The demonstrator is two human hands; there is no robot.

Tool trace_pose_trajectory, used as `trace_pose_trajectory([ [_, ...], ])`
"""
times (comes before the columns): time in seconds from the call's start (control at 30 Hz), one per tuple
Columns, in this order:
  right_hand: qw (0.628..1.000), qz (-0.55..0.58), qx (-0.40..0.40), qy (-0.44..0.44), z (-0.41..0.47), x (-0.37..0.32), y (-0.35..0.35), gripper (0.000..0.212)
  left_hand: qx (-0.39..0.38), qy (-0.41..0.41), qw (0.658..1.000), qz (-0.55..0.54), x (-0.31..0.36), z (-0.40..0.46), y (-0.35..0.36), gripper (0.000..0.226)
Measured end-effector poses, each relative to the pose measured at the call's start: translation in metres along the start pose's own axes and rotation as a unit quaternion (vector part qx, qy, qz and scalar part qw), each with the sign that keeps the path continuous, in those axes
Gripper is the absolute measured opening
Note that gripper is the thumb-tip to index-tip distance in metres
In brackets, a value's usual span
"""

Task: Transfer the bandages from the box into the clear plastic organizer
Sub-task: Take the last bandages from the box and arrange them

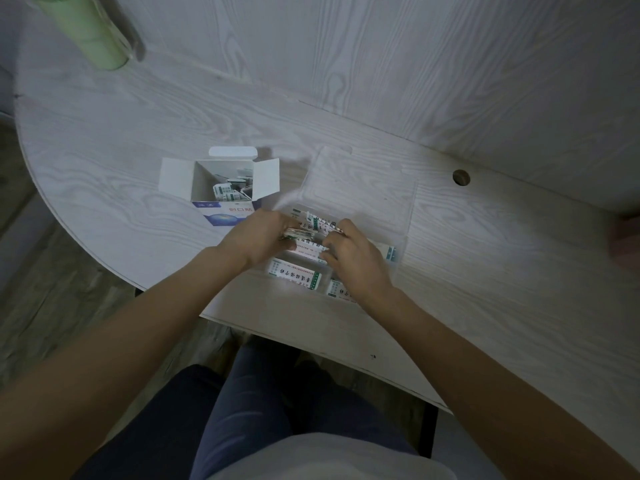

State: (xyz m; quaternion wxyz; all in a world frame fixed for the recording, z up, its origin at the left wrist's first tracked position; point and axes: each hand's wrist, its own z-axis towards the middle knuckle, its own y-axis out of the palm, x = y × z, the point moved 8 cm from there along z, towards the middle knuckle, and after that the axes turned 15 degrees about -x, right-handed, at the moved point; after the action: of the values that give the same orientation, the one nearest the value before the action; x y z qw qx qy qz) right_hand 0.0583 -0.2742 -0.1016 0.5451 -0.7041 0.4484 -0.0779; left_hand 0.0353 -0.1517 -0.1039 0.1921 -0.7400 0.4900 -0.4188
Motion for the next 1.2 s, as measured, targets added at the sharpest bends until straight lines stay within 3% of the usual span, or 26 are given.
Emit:
trace_pose_trajectory([
  [0.13,1.000,0.012,-0.005,-0.001,0.000,0.001,0.001,0.019,0.001,0.012,1.000,0.001,-0.002,-0.002,0.001,0.029],
  [0.3,1.000,0.017,0.005,-0.008,-0.001,0.001,0.001,0.019,0.015,0.002,1.000,-0.014,-0.003,-0.003,0.000,0.021],
  [0.6,0.997,0.024,0.069,-0.009,-0.017,-0.003,-0.026,0.023,0.109,0.023,0.988,-0.104,-0.002,-0.025,-0.016,0.011],
  [0.77,0.979,0.198,0.037,-0.019,-0.014,-0.002,-0.021,0.043,0.168,0.000,0.975,-0.146,-0.010,-0.037,-0.023,0.013],
  [0.87,0.972,0.233,0.023,-0.008,-0.005,-0.005,-0.012,0.039,0.181,-0.004,0.967,-0.179,-0.012,-0.040,-0.023,0.017],
  [0.97,0.976,0.217,0.014,-0.002,-0.001,-0.008,-0.009,0.032,0.185,-0.009,0.965,-0.186,-0.014,-0.041,-0.022,0.019],
  [1.1,0.988,0.156,-0.008,-0.015,0.001,-0.018,-0.006,0.044,0.172,-0.028,0.969,-0.176,-0.018,-0.037,-0.017,0.024],
  [1.2,0.994,0.109,-0.021,-0.025,0.001,-0.021,-0.001,0.041,0.157,-0.036,0.973,-0.165,-0.020,-0.033,-0.012,0.023],
])
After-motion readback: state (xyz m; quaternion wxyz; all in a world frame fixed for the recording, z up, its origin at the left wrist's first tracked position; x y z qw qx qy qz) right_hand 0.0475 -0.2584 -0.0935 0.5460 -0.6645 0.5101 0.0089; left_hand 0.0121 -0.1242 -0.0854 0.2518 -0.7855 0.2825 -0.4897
